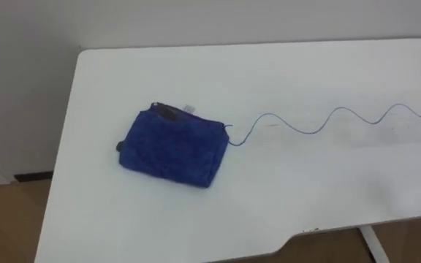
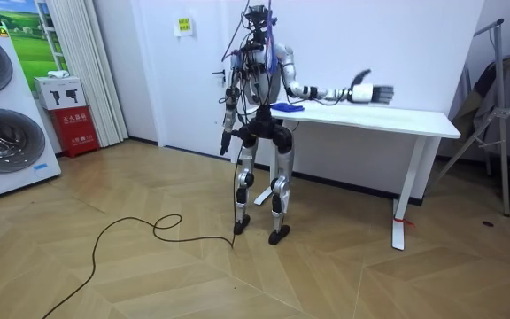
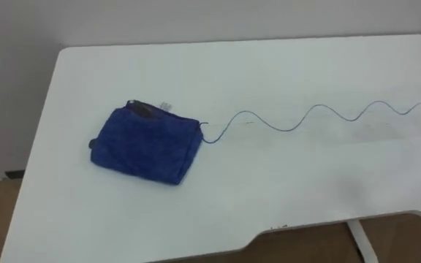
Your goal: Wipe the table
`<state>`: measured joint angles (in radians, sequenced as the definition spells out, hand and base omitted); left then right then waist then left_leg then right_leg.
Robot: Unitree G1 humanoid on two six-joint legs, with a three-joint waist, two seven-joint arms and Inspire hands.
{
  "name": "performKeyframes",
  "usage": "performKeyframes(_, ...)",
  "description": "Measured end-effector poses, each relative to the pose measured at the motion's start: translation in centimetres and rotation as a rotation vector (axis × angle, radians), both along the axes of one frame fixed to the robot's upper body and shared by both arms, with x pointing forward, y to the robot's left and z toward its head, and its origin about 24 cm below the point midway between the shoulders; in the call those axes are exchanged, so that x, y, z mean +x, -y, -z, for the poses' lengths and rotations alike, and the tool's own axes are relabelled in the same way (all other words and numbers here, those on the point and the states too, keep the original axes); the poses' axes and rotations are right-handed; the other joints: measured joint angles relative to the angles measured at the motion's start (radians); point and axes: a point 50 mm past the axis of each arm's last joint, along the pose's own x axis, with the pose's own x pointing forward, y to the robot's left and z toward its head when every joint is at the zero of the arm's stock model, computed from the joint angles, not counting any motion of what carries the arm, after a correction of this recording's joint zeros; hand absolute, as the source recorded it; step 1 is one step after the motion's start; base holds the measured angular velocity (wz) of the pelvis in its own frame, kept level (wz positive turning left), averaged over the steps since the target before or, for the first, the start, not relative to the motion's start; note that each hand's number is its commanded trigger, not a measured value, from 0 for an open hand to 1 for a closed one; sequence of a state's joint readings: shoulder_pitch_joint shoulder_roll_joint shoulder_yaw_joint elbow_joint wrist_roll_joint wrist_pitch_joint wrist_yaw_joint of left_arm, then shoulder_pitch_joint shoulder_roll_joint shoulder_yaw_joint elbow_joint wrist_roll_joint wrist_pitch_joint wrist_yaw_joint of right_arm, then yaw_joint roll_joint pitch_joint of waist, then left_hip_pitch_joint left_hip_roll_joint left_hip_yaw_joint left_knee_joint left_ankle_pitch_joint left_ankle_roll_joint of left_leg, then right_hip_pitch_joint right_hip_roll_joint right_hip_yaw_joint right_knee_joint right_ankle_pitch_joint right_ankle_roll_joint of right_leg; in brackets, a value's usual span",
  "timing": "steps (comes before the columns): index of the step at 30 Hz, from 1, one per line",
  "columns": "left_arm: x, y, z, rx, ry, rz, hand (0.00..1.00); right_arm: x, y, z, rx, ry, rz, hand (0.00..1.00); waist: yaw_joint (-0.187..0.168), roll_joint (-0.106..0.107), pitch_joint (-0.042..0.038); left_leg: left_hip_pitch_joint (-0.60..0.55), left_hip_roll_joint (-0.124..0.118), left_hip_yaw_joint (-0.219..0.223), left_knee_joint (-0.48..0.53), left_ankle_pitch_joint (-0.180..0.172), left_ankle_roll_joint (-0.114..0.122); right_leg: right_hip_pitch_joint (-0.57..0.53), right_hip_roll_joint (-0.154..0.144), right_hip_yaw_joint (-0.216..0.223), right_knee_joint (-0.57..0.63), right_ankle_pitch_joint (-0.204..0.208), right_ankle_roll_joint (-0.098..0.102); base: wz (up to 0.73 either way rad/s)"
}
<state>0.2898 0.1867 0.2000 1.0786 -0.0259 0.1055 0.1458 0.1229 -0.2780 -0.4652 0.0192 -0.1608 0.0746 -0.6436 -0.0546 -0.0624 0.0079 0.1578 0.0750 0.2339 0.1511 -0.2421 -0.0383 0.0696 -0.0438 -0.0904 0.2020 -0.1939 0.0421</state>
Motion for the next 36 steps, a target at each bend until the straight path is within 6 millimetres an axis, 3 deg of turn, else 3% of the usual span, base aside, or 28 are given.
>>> performKeyframes(6,0.1,0.7,0.2,-0.009,-0.016,0.073,0.00,3.2,-3.7,-3.1,-0.114,0.091,-0.197,0.00,0.016,0.004,0.0008,-0.013,0.001,-0.019,0.004,0.000,0.000,0.001,-0.003,-0.026,0.001,0.000,0.000,0.11)
performKeyframes(11,0.8,1.1,0.3,-0.016,0.003,0.125,0.00,4.1,-6.7,-5.2,-0.262,0.093,-0.352,0.00,0.034,0.017,-0.0005,-0.025,0.000,-0.034,0.012,0.001,0.001,-0.003,-0.006,-0.043,0.001,0.000,-0.001,0.09)
performKeyframes(17,1.5,1.7,0.5,-0.047,0.003,0.189,0.00,5.5,-11.3,-6.6,-0.478,0.050,-0.550,0.00,0.056,0.005,-0.0053,-0.032,0.001,-0.045,0.013,0.003,0.001,-0.002,-0.005,-0.051,0.001,0.001,-0.001,0.05)
performKeyframes(22,2.3,2.0,0.6,-0.072,0.019,0.216,0.00,6.0,-14.4,-5.7,-0.609,-0.075,-0.697,0.00,0.093,-0.004,-0.0100,-0.029,0.000,-0.050,0.012,0.003,0.001,0.002,-0.005,-0.057,-0.001,0.001,-0.001,0.01)
performKeyframes(25,3.0,2.0,0.6,-0.070,0.033,0.223,0.00,6.1,-16.4,-4.8,-0.665,-0.142,-0.795,0.00,0.097,-0.004,-0.0079,-0.031,0.000,-0.075,0.012,0.003,0.001,0.013,-0.006,-0.079,-0.006,0.001,-0.001,0.18)
performKeyframes(29,4.8,1.8,0.4,-0.063,0.083,0.238,0.00,6.5,-17.3,-3.1,-0.693,-0.253,-0.864,0.00,0.119,-0.008,-0.0061,-0.042,0.000,-0.094,0.015,0.003,0.000,0.016,-0.007,-0.099,-0.017,0.001,-0.002,0.17)
performKeyframes(32,6.1,1.9,0.2,-0.065,0.120,0.251,0.00,6.7,-17.6,-1.3,-0.678,-0.365,-0.917,0.00,0.152,-0.007,-0.0045,-0.041,0.000,-0.100,0.015,0.003,0.000,0.018,-0.007,-0.104,-0.018,0.001,-0.002,0.06)
performKeyframes(36,7.3,2.2,0.2,-0.091,0.140,0.296,0.00,6.6,-18.2,3.2,-0.630,-0.580,-1.012,0.00,0.172,-0.002,-0.0002,-0.043,-0.001,-0.112,0.012,0.003,0.000,0.020,-0.007,-0.106,-0.020,0.001,-0.002,0.05)
